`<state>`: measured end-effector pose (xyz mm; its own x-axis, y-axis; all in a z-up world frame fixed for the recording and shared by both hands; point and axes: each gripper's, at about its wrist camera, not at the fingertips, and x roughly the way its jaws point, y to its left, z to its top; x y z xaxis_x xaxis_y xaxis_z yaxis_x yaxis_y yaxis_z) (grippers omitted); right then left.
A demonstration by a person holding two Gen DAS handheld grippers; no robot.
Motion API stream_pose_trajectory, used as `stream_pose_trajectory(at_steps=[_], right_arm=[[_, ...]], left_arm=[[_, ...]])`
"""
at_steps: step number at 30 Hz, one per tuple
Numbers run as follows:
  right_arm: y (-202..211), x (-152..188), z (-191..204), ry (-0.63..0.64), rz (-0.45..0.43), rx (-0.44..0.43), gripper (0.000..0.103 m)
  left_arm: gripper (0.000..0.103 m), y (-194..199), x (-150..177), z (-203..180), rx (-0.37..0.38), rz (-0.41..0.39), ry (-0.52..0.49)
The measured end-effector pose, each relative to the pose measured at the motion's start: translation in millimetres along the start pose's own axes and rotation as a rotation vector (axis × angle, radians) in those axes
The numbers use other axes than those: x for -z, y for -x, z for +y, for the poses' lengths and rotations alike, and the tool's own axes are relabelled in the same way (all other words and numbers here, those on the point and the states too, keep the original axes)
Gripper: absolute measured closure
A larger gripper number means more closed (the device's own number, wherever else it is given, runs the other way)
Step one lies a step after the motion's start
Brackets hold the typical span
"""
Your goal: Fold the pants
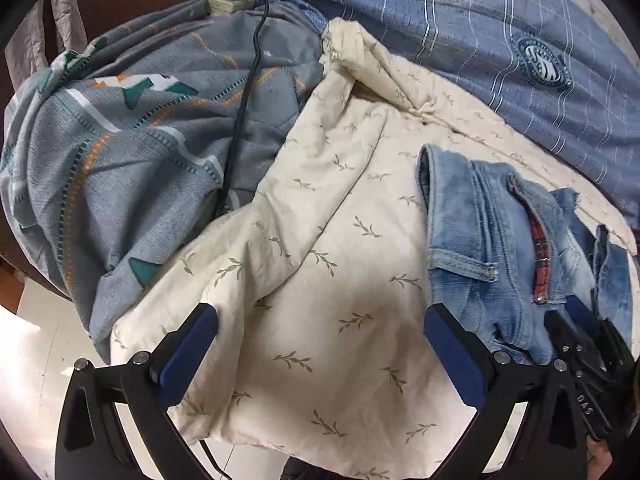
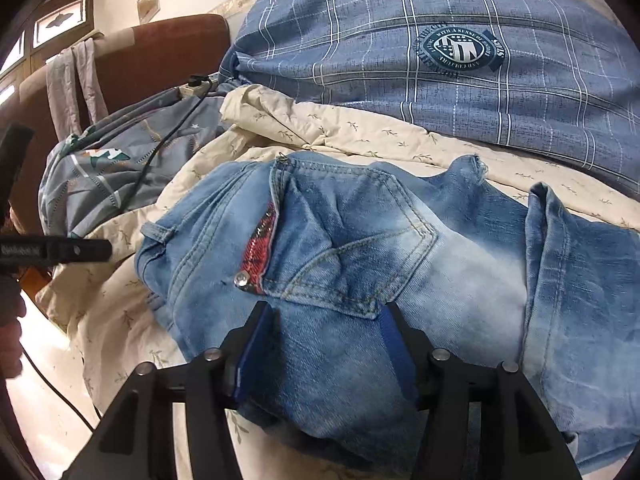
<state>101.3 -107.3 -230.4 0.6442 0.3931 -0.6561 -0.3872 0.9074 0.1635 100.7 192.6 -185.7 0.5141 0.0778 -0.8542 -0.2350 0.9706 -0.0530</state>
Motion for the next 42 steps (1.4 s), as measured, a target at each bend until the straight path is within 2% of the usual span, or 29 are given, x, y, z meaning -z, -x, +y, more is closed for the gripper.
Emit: stream_pose_trajectory(at_steps=[10, 17, 20, 25, 33, 42], right_arm=[[10.7, 8.5, 4.6, 0.017, 0.016, 0.048, 0.043], [31.4, 4.8, 6.1, 0.006, -0.069, 0.055, 0.043], [33.0, 2.2, 2.8, -0.013, -0.076, 0.064, 0.043], [29.1, 0.5, -1.1, -0.027, -0.068, 0.07, 0.043], [14.3, 0.7, 3.5, 0.002, -0.039, 0.069, 0.043], [-0.4, -1.4, 0.8, -0.021, -0.001, 0.049, 0.042]], left_arm=[[0.0, 20.7, 8.8, 17.6, 0.034, -0.024, 0.029], [0.0, 26.5, 7.9, 18.2, 0.037, -0.041, 0.021], [0.0, 26.9, 6.8, 15.2, 0.029, -0.051, 0.007], [0.0, 18.6, 6.7, 9.3, 0.0, -0.044, -0.018], [0.0, 3.0, 3.0, 0.5, -0.008, -0.022, -0.028], [0.0, -19.8, 3.5, -5.7, -0.02, 0.008, -0.042]])
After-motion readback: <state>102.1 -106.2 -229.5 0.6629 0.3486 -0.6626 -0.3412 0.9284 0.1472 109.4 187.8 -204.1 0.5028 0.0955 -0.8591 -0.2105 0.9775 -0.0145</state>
